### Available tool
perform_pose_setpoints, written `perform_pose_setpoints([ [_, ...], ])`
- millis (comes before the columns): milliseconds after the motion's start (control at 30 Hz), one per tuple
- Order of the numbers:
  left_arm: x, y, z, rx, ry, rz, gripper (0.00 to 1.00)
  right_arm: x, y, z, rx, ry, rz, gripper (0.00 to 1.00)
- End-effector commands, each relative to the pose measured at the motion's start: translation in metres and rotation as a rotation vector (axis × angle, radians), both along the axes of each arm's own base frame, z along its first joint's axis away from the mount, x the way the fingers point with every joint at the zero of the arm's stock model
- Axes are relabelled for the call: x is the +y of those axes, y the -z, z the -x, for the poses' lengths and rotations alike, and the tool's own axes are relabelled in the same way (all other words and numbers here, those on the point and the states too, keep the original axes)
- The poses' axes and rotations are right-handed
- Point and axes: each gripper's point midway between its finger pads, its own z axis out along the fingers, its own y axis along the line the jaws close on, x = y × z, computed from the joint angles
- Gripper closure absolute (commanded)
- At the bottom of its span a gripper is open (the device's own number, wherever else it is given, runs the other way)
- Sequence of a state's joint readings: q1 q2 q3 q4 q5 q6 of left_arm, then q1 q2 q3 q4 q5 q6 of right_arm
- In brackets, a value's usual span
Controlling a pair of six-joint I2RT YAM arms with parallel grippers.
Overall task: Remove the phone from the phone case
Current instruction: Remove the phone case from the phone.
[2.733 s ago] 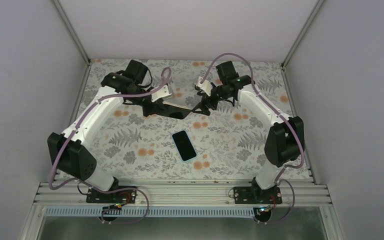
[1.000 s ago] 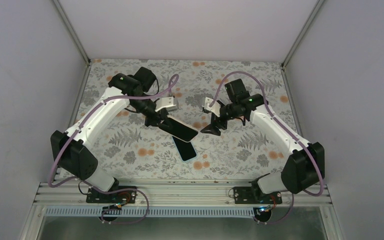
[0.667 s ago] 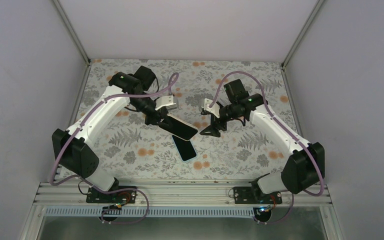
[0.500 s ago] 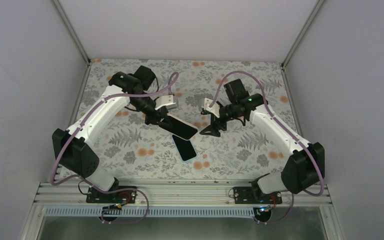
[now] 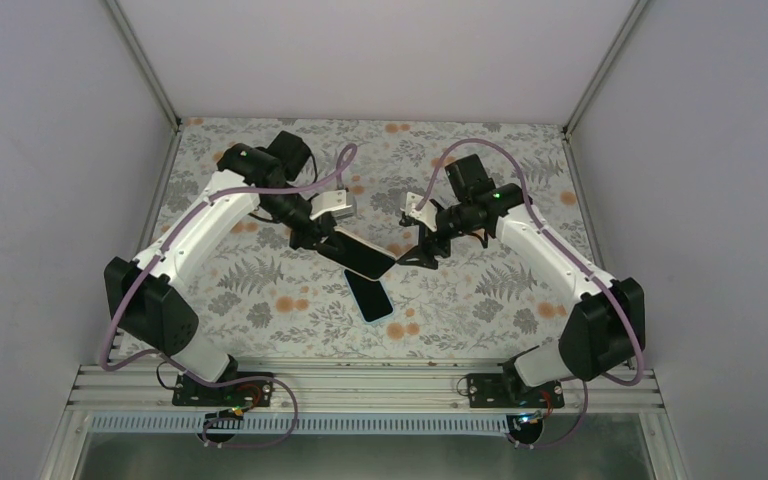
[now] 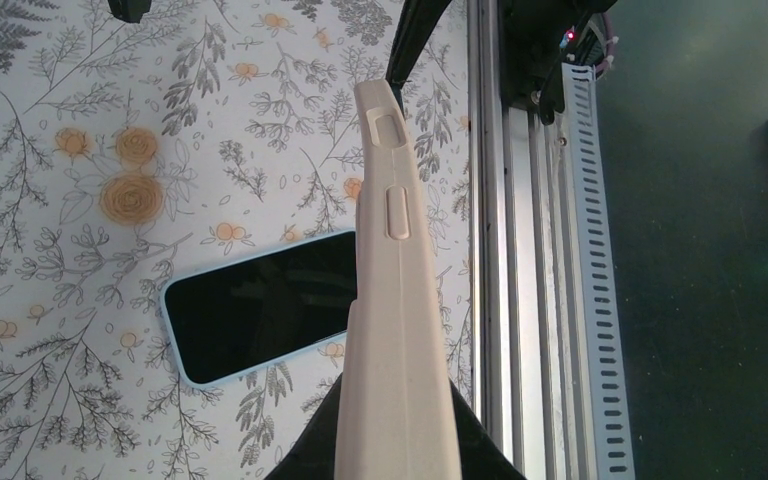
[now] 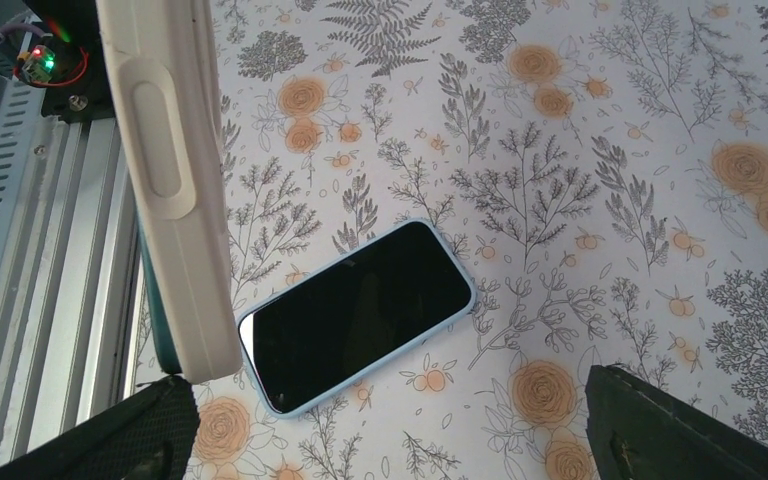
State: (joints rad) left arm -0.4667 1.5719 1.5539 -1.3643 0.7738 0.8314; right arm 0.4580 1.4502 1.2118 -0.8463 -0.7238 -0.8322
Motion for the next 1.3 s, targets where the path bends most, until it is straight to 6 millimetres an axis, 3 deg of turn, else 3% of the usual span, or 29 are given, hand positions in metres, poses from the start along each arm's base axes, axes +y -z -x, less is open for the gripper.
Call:
perform_pose_setpoints([
  [0, -0.008, -0.020, 0.001, -0.025, 0.028, 0.091, 0.98, 0.010, -0.012, -0.009, -0.031, 0.007, -0.037, 0.06],
  [233, -0.010, -0.024, 0.002, -0.020, 0.033, 0.111, 0.98, 0.015, -0.016, -0.023, -0.046, 0.038, -0.049, 0.07],
  [600, -0.011, -0.040, 0.011, -0.037, 0.045, 0.159, 0.98, 0.029, -0.025, -0.067, -0.147, 0.177, -0.069, 0.08],
  [900, -0.012, -0.051, 0.013, -0.064, 0.063, 0.200, 0.98, 0.042, -0.037, -0.089, -0.208, 0.221, -0.114, 0.08],
  [967, -0.014, -0.056, 0.012, -0.071, 0.068, 0.216, 0.98, 0.048, -0.040, -0.081, -0.179, 0.160, -0.135, 0.08],
  [1100, -0.014, -0.061, 0.003, -0.115, 0.065, 0.208, 0.98, 0.064, -0.047, -0.028, -0.029, -0.113, -0.202, 0.09],
  [1167, -0.006, -0.069, -0.012, -0.145, 0.031, 0.227, 0.98, 0.072, -0.050, -0.004, 0.020, -0.198, -0.223, 0.12],
  [1267, 0.005, -0.086, -0.039, -0.193, -0.030, 0.254, 0.98, 0.082, -0.049, 0.013, 0.045, -0.246, -0.235, 0.14],
])
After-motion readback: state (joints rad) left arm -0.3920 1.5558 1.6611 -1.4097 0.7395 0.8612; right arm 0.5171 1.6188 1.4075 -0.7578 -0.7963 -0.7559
